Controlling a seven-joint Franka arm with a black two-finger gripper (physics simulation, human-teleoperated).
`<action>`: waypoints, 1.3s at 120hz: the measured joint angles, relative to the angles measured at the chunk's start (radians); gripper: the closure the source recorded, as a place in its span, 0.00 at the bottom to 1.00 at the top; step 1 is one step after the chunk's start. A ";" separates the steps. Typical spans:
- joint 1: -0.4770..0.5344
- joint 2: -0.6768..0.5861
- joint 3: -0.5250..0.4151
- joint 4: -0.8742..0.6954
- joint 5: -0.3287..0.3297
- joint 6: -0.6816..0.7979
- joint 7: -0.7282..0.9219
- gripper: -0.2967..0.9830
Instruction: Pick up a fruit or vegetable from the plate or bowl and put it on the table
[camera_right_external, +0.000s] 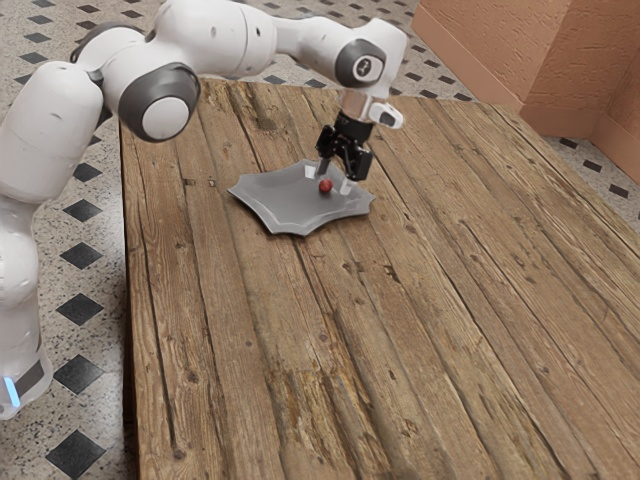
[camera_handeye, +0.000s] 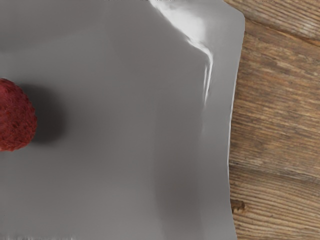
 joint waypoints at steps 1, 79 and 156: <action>0.001 0.000 0.000 0.000 0.000 0.000 -0.002 0.24; 0.067 0.024 0.004 0.010 0.067 -0.024 -0.021 0.24; 0.106 0.044 0.001 0.013 0.100 0.002 0.089 0.24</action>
